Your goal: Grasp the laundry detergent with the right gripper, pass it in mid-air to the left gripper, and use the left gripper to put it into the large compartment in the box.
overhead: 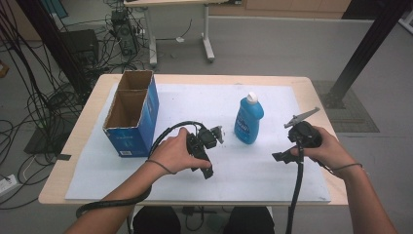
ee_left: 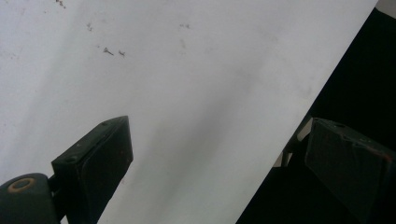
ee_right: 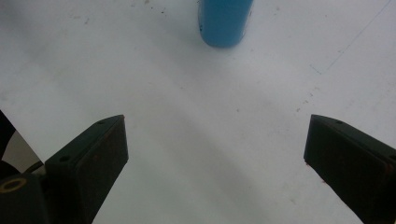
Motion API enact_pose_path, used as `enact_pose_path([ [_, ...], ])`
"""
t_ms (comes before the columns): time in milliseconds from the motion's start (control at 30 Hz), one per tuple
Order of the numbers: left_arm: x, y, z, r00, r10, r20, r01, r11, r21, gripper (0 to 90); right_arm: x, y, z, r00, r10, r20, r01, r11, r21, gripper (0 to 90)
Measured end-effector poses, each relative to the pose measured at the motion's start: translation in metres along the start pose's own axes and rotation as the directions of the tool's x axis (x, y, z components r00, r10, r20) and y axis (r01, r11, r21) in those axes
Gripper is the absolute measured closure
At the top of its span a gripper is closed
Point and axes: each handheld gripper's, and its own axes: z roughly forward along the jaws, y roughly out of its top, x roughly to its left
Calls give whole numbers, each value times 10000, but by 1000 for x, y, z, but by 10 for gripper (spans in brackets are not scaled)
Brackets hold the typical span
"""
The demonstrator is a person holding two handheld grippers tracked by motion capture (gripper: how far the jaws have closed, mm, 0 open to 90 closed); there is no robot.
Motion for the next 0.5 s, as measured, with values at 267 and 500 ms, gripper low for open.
enact_pose_path([
  [267, 0, 1, 0, 10000, -41, 4, 41, 10000, 0, 79, 0, -4, 0, 9999, 113, 61, -112, 9998, -152, 55],
  [500, 0, 2, -1, 10000, 8, 26, -8, 10000, -1, 78, 1, -9, 4, 9999, 156, 44, -154, 9994, -325, 46],
])
